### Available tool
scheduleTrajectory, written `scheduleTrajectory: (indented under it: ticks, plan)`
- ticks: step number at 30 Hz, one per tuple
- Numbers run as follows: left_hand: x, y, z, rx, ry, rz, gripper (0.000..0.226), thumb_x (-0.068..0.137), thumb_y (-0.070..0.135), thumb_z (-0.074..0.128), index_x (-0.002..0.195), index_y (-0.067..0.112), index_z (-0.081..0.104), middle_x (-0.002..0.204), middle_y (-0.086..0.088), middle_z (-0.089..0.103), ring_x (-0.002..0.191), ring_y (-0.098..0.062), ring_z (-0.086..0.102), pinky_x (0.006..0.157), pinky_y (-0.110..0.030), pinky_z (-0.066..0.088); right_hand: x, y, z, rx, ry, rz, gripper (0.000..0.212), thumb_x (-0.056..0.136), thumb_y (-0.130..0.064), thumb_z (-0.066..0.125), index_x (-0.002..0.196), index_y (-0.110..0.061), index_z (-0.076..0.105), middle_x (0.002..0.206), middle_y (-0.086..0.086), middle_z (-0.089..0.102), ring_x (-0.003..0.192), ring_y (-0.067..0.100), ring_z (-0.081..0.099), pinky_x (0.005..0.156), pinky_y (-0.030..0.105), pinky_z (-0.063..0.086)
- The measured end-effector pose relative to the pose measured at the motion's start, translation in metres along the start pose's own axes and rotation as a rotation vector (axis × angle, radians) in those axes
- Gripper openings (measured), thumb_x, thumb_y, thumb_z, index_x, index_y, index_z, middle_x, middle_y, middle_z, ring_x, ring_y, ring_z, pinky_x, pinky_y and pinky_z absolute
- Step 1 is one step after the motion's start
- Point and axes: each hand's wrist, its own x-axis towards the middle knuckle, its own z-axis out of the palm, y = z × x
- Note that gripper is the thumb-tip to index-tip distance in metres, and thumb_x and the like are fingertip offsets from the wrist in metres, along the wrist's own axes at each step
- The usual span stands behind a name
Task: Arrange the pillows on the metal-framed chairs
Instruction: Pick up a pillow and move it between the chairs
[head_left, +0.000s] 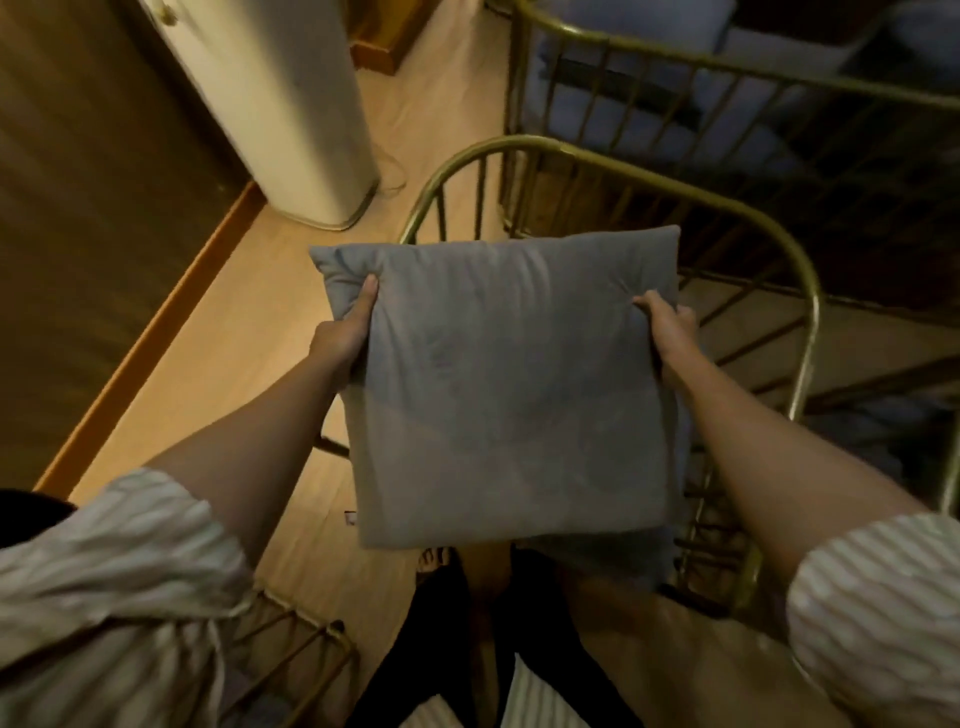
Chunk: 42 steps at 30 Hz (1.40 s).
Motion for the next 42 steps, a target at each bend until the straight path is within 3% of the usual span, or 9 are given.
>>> scheduleTrajectory:
  ticks: [5,9,14,27,31,35,37,39,42]
  plan:
    - [-0.006,0.020,0.055,0.080,-0.090,0.160,0.125,0.062,0.090,0.057,0.152,0.009,0.030,0.154,-0.011,0.042,0.137,-0.032,0.045,0.110,-0.043,0.040,-0.014,0.033,-0.061,0.059,0.157,0.036,0.074,0.076,-0.047,0.073,0.135,-0.010,0.046,0.130,0.010,0.061,0.111,0.028,0.061,0.097,0.042,0.051]
    - [0.004,0.023,0.090,0.130,-0.060,0.222,0.141,0.050,0.097,0.053,0.156,0.012,0.014,0.153,-0.010,0.042,0.135,-0.031,0.047,0.110,-0.048,0.041,-0.013,0.068,-0.089,0.038,0.185,0.113,0.082,0.079,-0.052,0.071,0.142,-0.010,0.039,0.138,0.012,0.055,0.121,0.033,0.057,0.104,0.047,0.047]
    - [0.021,0.018,0.122,0.240,-0.049,0.316,0.105,0.072,0.082,0.057,0.149,0.019,0.023,0.149,-0.009,0.044,0.130,-0.031,0.050,0.102,-0.048,0.042,0.009,0.105,-0.090,0.007,0.195,0.216,0.115,0.051,-0.073,0.068,0.142,-0.009,0.040,0.143,0.014,0.052,0.127,0.037,0.053,0.105,0.052,0.046]
    - [0.123,-0.037,0.161,0.334,-0.161,0.307,0.109,0.074,0.067,0.071,0.154,0.015,0.017,0.155,-0.011,0.036,0.137,-0.034,0.043,0.108,-0.047,0.042,0.090,0.171,-0.023,-0.121,0.103,0.186,0.075,0.089,-0.057,0.059,0.142,-0.005,0.049,0.141,0.016,0.056,0.126,0.036,0.056,0.097,0.035,0.046]
    - [0.126,-0.078,0.166,0.417,-0.181,0.397,0.105,0.078,0.064,0.069,0.157,0.018,0.017,0.160,-0.009,0.032,0.144,-0.032,0.036,0.115,-0.051,0.035,0.094,0.209,-0.025,-0.270,0.014,0.213,0.107,0.066,-0.088,0.055,0.143,-0.015,0.049,0.146,0.015,0.053,0.133,0.036,0.050,0.113,0.045,0.039]
    - [0.122,-0.127,0.147,0.307,-0.138,0.259,0.111,0.067,0.084,0.062,0.155,0.027,0.025,0.154,-0.007,0.041,0.138,-0.032,0.043,0.111,-0.055,0.039,0.048,0.221,-0.029,0.029,-0.027,0.324,0.089,0.083,-0.063,0.064,0.151,-0.013,0.035,0.142,0.000,0.051,0.123,0.022,0.054,0.102,0.033,0.045]
    - [0.122,-0.153,0.132,0.266,-0.169,0.153,0.114,0.059,0.091,0.060,0.151,0.030,0.030,0.147,-0.005,0.049,0.132,-0.031,0.049,0.108,-0.056,0.041,0.029,0.235,-0.031,0.162,-0.104,0.373,0.100,0.073,-0.068,0.069,0.151,-0.015,0.034,0.136,-0.005,0.051,0.112,0.017,0.056,0.092,0.030,0.047]
    - [0.121,-0.166,0.125,0.242,-0.217,0.118,0.105,0.065,0.088,0.059,0.148,0.028,0.036,0.140,-0.004,0.055,0.127,-0.028,0.053,0.107,-0.054,0.043,0.018,0.246,-0.033,0.210,-0.104,0.374,0.112,0.060,-0.072,0.072,0.150,-0.017,0.036,0.139,0.000,0.055,0.110,0.019,0.060,0.091,0.032,0.050]
    - [0.113,-0.169,0.124,0.203,-0.224,0.132,0.091,0.075,0.078,0.060,0.146,0.025,0.041,0.135,-0.001,0.058,0.123,-0.024,0.055,0.104,-0.047,0.045,0.010,0.253,-0.039,0.245,-0.065,0.361,0.093,0.076,-0.060,0.069,0.151,-0.015,0.035,0.131,-0.001,0.055,0.113,0.020,0.058,0.094,0.034,0.050]
